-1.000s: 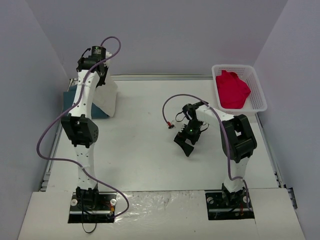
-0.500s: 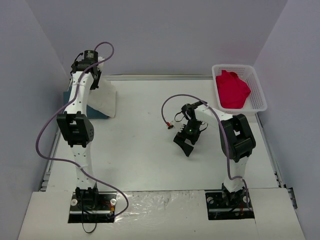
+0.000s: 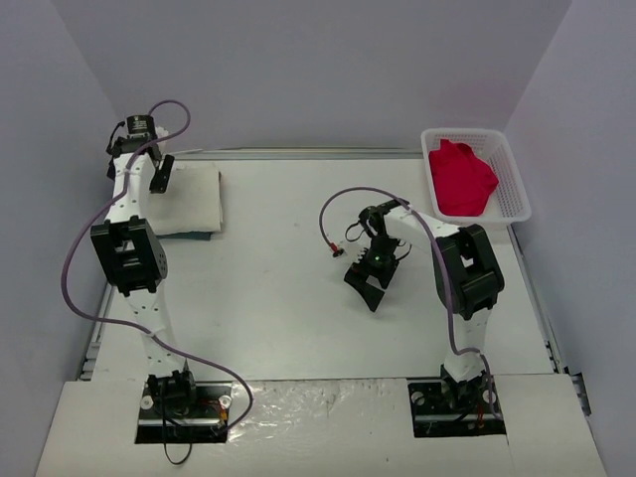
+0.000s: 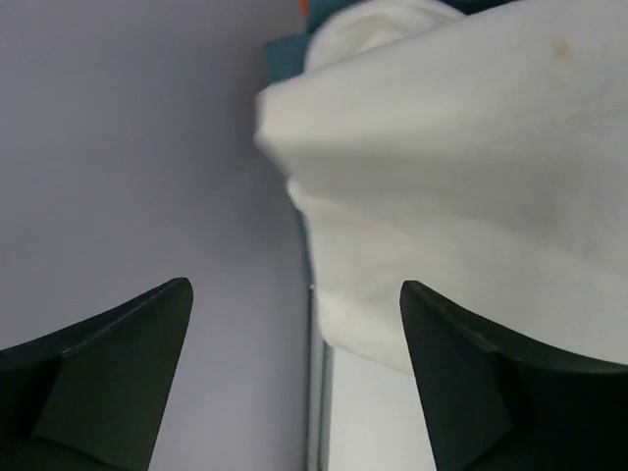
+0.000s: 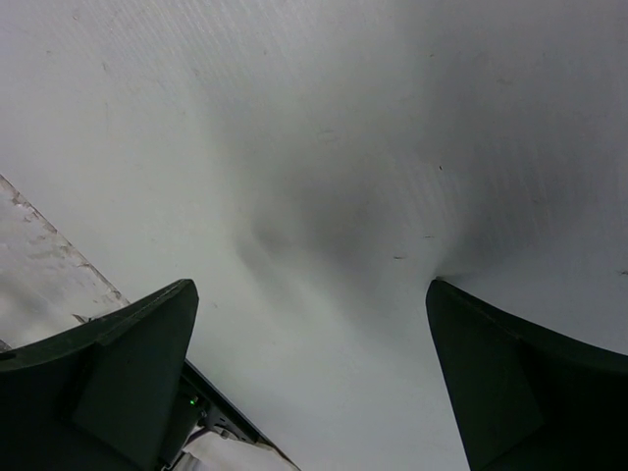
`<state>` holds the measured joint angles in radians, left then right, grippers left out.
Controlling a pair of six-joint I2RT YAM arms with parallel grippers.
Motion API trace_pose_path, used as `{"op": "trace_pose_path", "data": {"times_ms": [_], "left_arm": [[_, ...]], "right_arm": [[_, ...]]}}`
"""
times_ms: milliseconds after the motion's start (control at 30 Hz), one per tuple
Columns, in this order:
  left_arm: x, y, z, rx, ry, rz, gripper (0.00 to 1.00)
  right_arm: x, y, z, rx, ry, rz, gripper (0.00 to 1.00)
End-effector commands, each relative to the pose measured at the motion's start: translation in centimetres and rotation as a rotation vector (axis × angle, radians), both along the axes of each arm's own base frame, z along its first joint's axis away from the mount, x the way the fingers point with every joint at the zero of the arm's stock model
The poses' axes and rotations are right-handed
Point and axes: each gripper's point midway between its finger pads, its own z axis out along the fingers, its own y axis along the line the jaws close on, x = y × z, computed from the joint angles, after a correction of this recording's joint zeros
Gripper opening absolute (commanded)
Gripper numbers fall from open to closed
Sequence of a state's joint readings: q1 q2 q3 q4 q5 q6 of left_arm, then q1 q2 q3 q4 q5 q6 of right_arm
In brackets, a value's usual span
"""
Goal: Fold and stack the t-shirts
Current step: Put the neatly folded tshirt into the corner of the board with the left arm
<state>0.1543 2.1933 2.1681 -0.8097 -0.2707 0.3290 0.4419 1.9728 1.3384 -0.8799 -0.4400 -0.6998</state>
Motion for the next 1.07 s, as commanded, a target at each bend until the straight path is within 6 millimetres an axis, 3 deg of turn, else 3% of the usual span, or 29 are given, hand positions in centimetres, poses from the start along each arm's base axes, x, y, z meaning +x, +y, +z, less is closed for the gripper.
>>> {"op": "trace_pose_path", "data": {"times_ms": [0,267,300,333,367,400,467,500,567,600,633,667,700,733,767,833,867,933,1000,1033], "left_arm": [[0.3,2.8,7.2,0.130,-0.182,0.049,0.88],[-2.3,2.2,12.5,0.180,-0.294,0.070,0.92],[-2.7,1.5,12.4,0.162,-0.292,0.062,0.93],[-3.7,0.9,14.0,0.139,-0.325,0.051,0.94],[-4.2,-0.7,13.6,0.053,-0.319,0.009,0.95],[-5.4,-1.6,14.9,0.015,-0.349,-0.006,0.95],[-6.8,-4.3,15.1,-0.110,-0.357,-0.069,0.95],[-8.4,-5.4,16.0,-0.146,-0.381,-0.095,0.96],[-9.6,-7.2,17.0,-0.199,-0.435,-0.150,0.96],[-11.5,-8.6,19.3,-0.209,-0.506,-0.204,0.96],[-11.7,-9.2,18.1,-0.208,-0.513,-0.232,0.97],[-12.5,-9.9,18.6,-0.199,-0.544,-0.259,0.97],[-14.4,-10.4,20.7,-0.174,-0.613,-0.285,0.97],[-14.8,-11.3,20.3,-0.161,-0.611,-0.313,0.96],[-16.1,-11.6,21.4,-0.145,-0.641,-0.321,0.95],[-17.5,-11.7,21.5,-0.131,-0.626,-0.303,0.94],[-18.3,-11.8,21.8,-0.132,-0.635,-0.296,0.94],[-19.3,-11.9,21.0,-0.151,-0.620,-0.282,0.94],[-20.4,-11.9,20.9,-0.163,-0.646,-0.271,0.94],[-21.0,-11.9,20.0,-0.169,-0.639,-0.263,0.94]], "right_arm": [[-3.2,-0.9,-2.1,-0.050,0.145,0.028,1.00],[-2.8,-0.7,-1.8,-0.036,0.131,0.029,1.00],[-2.7,-0.7,-1.7,-0.035,0.128,0.028,1.00],[-2.3,-0.5,-1.5,-0.029,0.118,0.027,1.00],[-2.1,-0.2,-1.2,-0.019,0.115,0.019,1.00],[-1.7,0.2,-0.8,-0.001,0.105,0.019,1.00],[-0.9,0.9,0.6,0.033,0.084,0.025,1.00],[-0.3,1.3,1.5,0.049,0.058,0.020,1.00],[1.4,1.7,3.9,0.074,-0.022,0.010,1.00],[2.3,1.7,4.7,0.079,-0.060,0.002,1.00],[3.3,1.4,5.5,0.079,-0.098,-0.012,1.00],[4.8,1.5,7.1,0.095,-0.168,-0.019,1.00],[5.7,1.2,7.9,0.090,-0.207,-0.022,1.00],[7.3,0.9,9.5,0.097,-0.272,-0.038,1.00],[8.3,0.5,10.3,0.087,-0.315,-0.047,1.00],[10.5,-1.1,11.9,0.048,-0.407,-0.083,1.00],[11.9,-1.2,14.0,0.063,-0.472,-0.105,1.00],[13.2,-1.6,16.0,0.074,-0.531,-0.148,1.00],[14.4,-1.1,18.8,0.147,-0.593,-0.195,1.00],[14.7,-1.2,20.8,0.194,-0.639,-0.224,1.00]]}}
